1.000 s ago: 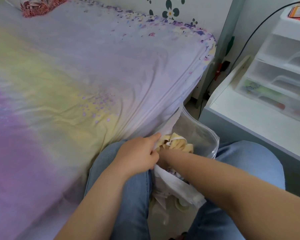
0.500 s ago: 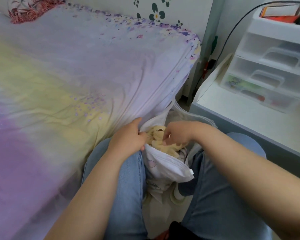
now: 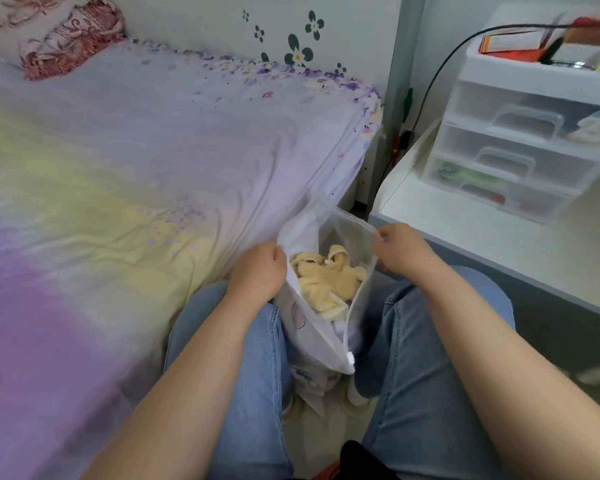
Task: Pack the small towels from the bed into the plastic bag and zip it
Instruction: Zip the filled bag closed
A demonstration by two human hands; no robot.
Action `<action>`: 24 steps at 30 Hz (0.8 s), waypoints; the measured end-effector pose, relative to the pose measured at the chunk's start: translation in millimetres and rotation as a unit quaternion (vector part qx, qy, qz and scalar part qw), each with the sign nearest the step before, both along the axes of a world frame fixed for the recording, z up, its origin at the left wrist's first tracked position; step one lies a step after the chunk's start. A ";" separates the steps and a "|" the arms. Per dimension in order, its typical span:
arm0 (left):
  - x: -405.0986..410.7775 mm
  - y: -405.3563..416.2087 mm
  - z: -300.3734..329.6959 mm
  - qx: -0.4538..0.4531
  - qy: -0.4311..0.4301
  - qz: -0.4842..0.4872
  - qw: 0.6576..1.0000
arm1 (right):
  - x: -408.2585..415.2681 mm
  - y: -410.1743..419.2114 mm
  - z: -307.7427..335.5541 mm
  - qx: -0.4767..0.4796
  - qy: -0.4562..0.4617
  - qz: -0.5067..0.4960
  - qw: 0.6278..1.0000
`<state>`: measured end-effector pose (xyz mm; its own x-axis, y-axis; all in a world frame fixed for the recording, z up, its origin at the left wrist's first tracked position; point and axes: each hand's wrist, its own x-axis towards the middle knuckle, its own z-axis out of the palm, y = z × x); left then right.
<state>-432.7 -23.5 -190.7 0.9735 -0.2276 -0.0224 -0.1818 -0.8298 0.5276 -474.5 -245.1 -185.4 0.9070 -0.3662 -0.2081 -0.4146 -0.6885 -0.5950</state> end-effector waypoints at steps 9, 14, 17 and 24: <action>-29.5 -31.6 -20.1 -0.139 0.218 -0.083 0.962 | 11.0 41.1 -26.6 0.180 -0.035 0.071 0.981; -60.2 -10.9 -24.1 0.041 0.156 -0.069 0.985 | 13.2 42.3 -30.8 0.186 -0.058 0.111 0.975; -77.3 -2.6 -18.8 0.265 0.116 -0.120 0.950 | 12.6 44.4 -22.9 0.153 -0.031 0.161 0.975; -94.9 11.8 -10.8 0.195 0.080 -0.139 0.968 | -16.6 62.4 14.3 0.064 0.140 0.472 0.868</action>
